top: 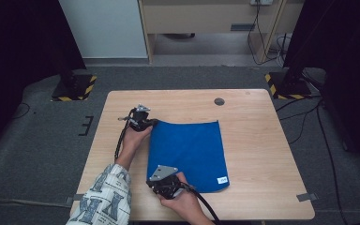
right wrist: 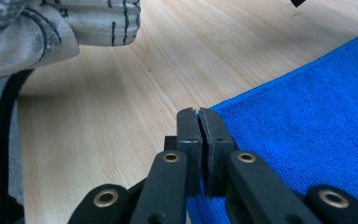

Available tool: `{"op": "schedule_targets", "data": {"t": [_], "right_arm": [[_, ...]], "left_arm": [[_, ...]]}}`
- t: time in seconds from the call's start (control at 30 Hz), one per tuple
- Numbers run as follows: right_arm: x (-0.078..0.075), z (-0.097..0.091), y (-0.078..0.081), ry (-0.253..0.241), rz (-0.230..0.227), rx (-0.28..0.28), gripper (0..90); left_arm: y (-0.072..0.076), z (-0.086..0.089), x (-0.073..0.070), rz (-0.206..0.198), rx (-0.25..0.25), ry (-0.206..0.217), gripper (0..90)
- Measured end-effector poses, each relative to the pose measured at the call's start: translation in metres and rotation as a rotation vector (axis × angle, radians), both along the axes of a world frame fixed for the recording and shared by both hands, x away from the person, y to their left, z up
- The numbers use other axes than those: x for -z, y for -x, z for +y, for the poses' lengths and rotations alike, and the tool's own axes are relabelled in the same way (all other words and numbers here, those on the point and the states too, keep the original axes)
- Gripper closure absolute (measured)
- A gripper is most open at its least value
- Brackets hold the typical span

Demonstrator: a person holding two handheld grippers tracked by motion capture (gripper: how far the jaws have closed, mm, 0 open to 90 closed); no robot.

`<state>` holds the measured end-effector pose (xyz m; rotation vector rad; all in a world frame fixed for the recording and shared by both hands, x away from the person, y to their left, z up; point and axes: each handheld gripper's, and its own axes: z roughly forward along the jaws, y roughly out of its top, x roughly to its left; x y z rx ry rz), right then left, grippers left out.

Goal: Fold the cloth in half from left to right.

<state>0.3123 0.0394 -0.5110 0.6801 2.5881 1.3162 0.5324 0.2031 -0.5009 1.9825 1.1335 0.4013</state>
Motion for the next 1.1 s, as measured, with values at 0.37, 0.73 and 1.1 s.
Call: {"op": "schedule_targets", "data": {"t": [0.37,0.73,1.1], "right_arm": [[-0.013,-0.006,0.002,-0.033,-0.015,0.054,88.2],[-0.025,-0.004,0.005,-0.038,-0.033,0.074,88.2],[-0.031,0.008,0.008,-0.06,-0.021,0.084,88.1]], "left_arm": [[0.001,0.001,-0.015,-0.003,-0.012,-0.01,87.0],[0.001,0.004,-0.027,-0.013,-0.026,-0.014,87.1],[0.001,0.016,-0.029,-0.007,-0.023,-0.013,87.1]]}}
